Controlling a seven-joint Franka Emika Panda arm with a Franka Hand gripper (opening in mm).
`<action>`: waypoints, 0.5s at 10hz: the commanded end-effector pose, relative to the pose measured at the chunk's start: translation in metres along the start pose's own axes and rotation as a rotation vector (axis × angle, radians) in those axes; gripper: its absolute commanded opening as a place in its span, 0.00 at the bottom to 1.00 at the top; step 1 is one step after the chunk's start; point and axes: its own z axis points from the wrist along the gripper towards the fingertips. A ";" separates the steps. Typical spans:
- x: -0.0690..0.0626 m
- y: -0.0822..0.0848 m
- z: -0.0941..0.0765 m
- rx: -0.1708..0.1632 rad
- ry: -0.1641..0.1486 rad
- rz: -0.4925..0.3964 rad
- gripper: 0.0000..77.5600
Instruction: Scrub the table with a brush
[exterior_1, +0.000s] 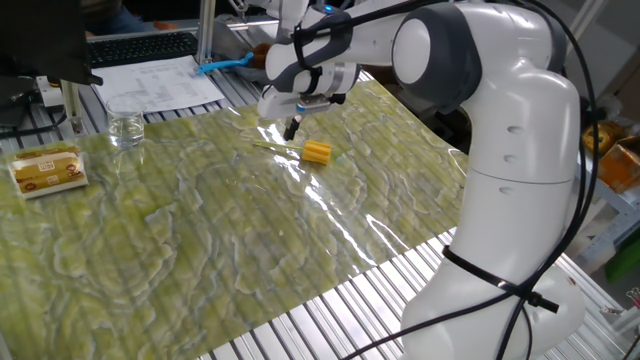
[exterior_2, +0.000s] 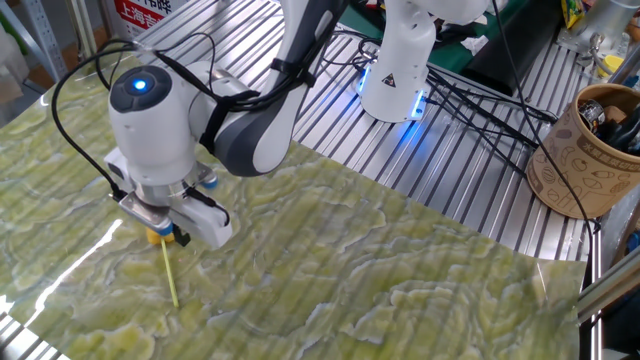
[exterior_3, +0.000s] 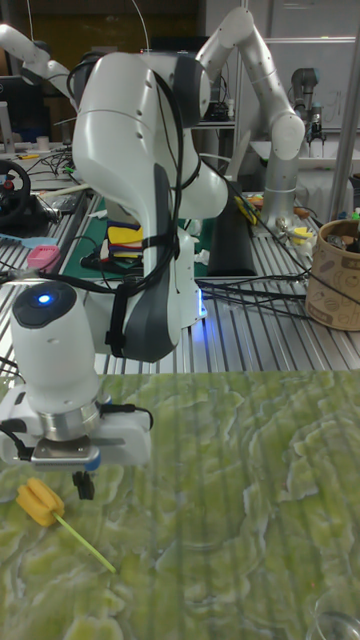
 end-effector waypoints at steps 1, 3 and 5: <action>-0.001 0.000 -0.001 0.027 0.071 0.078 0.00; -0.001 0.000 -0.001 0.025 0.084 0.070 0.00; -0.001 0.000 -0.001 0.029 0.081 0.061 0.00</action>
